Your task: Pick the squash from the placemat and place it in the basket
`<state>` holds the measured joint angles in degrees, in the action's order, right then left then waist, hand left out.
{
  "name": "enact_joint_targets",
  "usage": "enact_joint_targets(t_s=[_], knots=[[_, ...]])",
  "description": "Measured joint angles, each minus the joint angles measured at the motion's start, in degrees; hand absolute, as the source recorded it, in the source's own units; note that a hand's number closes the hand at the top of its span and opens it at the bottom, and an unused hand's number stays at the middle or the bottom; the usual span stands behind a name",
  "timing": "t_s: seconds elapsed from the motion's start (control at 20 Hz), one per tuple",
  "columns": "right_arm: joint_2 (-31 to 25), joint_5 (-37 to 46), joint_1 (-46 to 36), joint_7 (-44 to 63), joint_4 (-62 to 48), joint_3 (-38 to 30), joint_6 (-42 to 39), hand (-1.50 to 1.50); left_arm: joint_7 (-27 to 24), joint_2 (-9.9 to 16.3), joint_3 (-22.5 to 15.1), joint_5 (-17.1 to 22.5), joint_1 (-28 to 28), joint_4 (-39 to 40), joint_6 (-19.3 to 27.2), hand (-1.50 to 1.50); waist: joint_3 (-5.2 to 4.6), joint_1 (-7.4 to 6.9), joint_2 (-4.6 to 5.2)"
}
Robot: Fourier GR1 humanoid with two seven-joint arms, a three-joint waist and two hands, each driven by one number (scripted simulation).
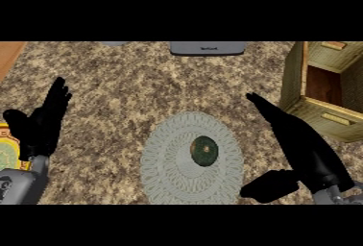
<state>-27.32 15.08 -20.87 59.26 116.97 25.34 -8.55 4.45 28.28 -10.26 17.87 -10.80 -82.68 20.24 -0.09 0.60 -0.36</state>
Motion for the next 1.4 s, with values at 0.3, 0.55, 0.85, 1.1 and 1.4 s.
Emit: enact_joint_targets(t_s=[0.3, 0.55, 0.85, 1.1, 1.4], knots=[[4.84, 5.44, 4.65, -2.4, 0.93, -0.4, 1.36, -1.5, 0.28, -2.19, 2.09, -1.86, -1.44, 2.13, -2.2, 0.0, 0.06, -0.34, 0.27], [9.0, 10.12, 8.02, -7.04, -2.76, 0.32, 2.68, -1.5, 1.12, -3.06, 3.99, -3.73, -1.4, 1.38, -4.03, 0.0, 0.09, -0.55, 0.33], [12.13, 14.94, 12.02, -16.41, -8.05, 0.84, 5.7, -1.5, 1.81, -5.23, 5.26, -6.2, -0.67, 0.46, -4.93, 0.0, 0.11, -0.6, 0.35], [15.02, 20.8, 14.71, -22.59, -12.91, 2.52, 10.35, -1.5, 3.11, -5.69, 6.88, -7.1, 0.82, -2.03, -6.36, 0.0, 0.11, -0.68, 0.33], [18.93, 24.71, 15.72, -25.39, -15.28, 2.66, 11.22, -1.5, 3.54, -7.24, 9.57, -9.19, -0.68, -0.48, -8.85, 0.0, 0.09, -0.59, 0.35]])
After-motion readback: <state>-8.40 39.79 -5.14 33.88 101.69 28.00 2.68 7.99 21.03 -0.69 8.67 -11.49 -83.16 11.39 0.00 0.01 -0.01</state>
